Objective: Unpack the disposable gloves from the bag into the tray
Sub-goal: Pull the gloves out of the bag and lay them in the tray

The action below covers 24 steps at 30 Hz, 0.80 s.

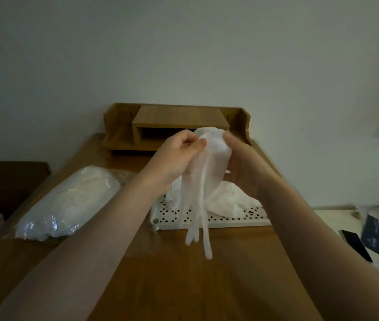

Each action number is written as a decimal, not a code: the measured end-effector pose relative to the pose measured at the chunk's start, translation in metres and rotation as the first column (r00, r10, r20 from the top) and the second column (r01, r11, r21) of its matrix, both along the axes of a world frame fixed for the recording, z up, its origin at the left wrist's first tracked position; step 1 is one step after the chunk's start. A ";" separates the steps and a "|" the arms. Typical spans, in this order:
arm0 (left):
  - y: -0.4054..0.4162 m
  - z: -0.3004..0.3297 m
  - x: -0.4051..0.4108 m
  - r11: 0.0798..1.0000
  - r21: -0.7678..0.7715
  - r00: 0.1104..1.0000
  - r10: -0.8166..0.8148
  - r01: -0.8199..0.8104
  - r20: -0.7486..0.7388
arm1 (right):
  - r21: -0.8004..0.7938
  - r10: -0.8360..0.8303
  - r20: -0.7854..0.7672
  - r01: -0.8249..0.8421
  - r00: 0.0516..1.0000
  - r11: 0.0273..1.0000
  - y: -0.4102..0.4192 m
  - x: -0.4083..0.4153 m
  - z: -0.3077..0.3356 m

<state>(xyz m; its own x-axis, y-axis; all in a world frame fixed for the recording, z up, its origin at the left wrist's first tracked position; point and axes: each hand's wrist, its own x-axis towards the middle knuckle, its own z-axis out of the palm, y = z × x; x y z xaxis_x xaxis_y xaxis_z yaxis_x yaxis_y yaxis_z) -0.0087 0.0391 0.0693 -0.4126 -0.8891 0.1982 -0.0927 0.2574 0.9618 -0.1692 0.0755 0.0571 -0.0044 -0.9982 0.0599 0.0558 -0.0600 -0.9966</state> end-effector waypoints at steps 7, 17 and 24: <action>-0.002 -0.004 -0.006 0.947 0.301 0.918 0.015 0.115 -0.397 | 0.005 0.117 0.035 -0.117 0.993 0.993 0.012 -0.010 -0.014; -0.017 -0.031 0.002 0.734 0.565 0.912 -0.187 0.377 -0.366 | 0.117 0.033 -0.238 -0.005 0.971 0.993 0.013 -0.037 -0.010; -0.029 -0.036 -0.014 0.892 0.445 0.978 -0.159 0.085 0.133 | 0.335 0.322 -0.356 -0.202 0.877 0.920 -0.001 -0.054 -0.014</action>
